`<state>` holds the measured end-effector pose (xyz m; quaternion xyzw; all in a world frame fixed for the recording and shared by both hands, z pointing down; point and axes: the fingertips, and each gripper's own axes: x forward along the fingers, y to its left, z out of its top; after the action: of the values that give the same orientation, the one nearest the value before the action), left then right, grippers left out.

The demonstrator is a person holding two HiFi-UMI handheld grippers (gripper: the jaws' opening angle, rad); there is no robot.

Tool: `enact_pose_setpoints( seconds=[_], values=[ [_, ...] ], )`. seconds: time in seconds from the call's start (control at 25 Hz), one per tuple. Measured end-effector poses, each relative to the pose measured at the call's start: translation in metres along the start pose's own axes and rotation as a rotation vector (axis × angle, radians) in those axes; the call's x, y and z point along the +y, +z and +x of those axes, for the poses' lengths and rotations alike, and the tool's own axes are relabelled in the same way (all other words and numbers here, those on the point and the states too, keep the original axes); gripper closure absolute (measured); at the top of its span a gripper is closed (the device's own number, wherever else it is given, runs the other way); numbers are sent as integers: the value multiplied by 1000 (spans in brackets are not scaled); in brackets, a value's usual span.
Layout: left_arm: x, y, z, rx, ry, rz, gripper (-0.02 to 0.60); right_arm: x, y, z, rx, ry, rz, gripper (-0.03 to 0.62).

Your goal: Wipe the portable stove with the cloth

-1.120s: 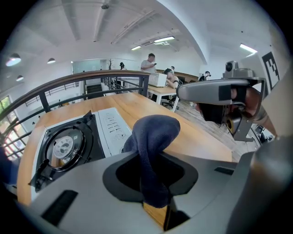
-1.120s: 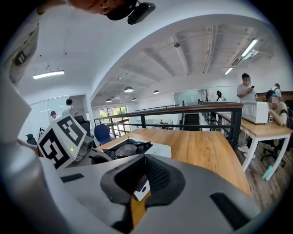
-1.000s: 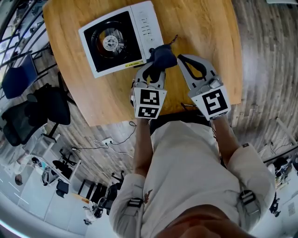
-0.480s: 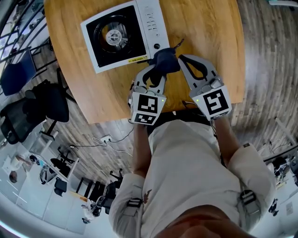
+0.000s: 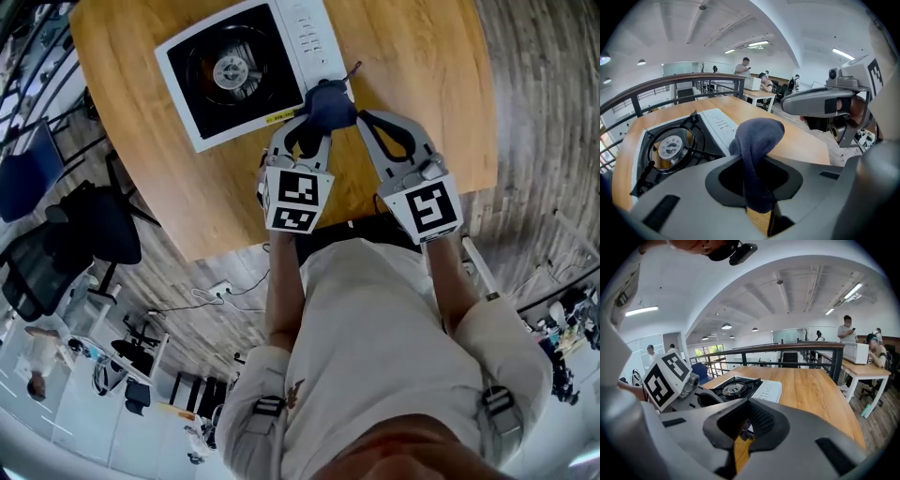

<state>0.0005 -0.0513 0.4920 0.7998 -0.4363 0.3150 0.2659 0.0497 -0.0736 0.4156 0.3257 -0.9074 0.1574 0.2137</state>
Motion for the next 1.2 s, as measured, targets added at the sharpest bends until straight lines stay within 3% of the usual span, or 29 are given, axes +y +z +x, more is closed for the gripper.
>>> enact_pose_setpoints(
  seconds=[0.32, 0.76, 1.2],
  values=[
    [11, -7, 4, 18, -29, 11, 482, 8, -3, 3, 17, -48, 5, 574],
    [38, -34, -15, 42, 0, 17, 482, 36, -4, 15, 18, -55, 9, 574],
    [74, -56, -40, 27, 50, -24, 482, 72, -3, 30, 22, -39, -9, 574]
  ],
)
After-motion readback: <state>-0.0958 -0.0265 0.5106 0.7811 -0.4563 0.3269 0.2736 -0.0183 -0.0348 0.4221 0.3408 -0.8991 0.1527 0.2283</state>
